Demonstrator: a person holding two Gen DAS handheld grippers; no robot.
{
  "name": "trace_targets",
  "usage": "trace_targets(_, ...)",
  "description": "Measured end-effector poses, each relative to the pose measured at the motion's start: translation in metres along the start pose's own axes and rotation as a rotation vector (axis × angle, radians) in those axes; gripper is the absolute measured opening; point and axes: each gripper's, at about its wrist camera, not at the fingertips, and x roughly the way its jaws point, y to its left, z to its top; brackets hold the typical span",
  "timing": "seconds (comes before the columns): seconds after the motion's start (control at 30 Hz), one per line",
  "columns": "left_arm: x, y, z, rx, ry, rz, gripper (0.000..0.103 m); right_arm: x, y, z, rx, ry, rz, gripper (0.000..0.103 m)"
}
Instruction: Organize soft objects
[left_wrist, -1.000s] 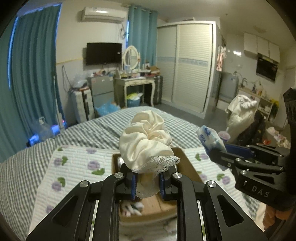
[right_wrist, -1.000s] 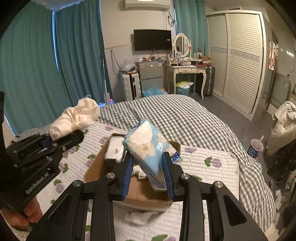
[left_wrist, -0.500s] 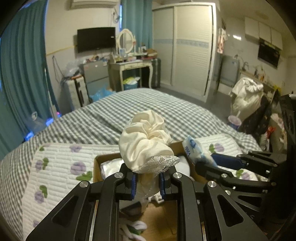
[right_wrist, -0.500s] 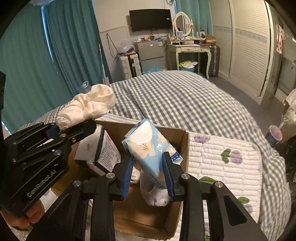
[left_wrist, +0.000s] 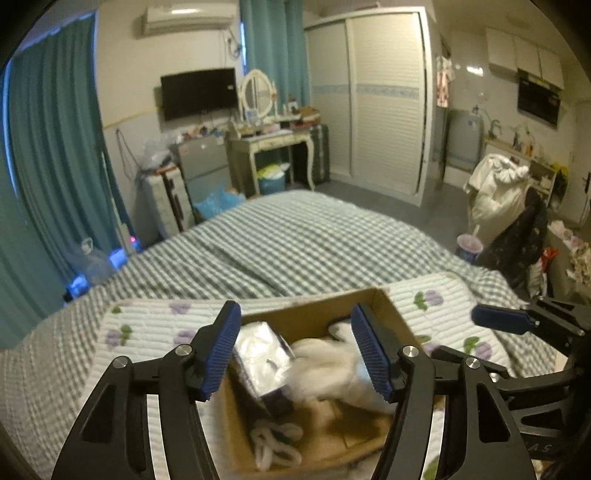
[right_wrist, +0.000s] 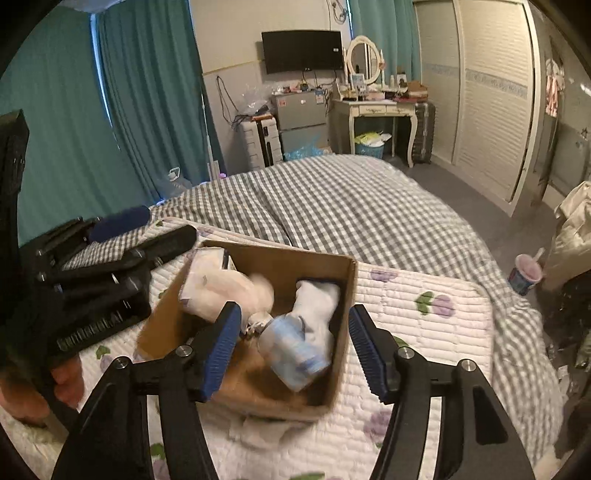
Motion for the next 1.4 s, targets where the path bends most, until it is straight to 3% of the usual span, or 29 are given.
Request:
trace_targets(0.07, -0.026, 0.003, 0.005, -0.006, -0.025, 0.011, 0.064, -0.026, 0.004, -0.001, -0.011, -0.016, -0.016, 0.062)
trace_targets(0.2, -0.074, 0.012, 0.008, -0.018, -0.092, 0.018, 0.083, -0.079, 0.017, -0.003, -0.021, -0.06, -0.046, 0.065)
trace_targets(0.47, -0.137, 0.035, -0.015, -0.039, -0.142, 0.064, 0.084, -0.145, 0.056, -0.019, -0.041, -0.122, -0.081, 0.092)
trace_targets(0.53, -0.141, 0.041, -0.028, -0.047, -0.14, 0.091, 0.099, -0.151, 0.068, -0.03, -0.047, -0.125, -0.087, 0.093)
trace_targets(0.57, -0.141, 0.044, -0.036, -0.051, -0.142, 0.102, 0.101, -0.151, 0.073, -0.035, -0.049, -0.123, -0.088, 0.093)
trace_targets(0.73, -0.124, 0.058, -0.082, -0.084, -0.089, 0.144, 0.101, -0.127, 0.085, -0.068, -0.044, -0.1, -0.077, 0.093)
trace_targets(0.97, -0.076, 0.057, -0.139, -0.12, 0.009, 0.142, 0.101, -0.049, 0.089, -0.114, -0.019, -0.022, -0.075, 0.093)
trace_targets(1.4, 0.0, 0.047, -0.192, -0.159, 0.165, 0.118, 0.1, 0.056, 0.061, -0.162, -0.012, 0.123, -0.092, 0.092)
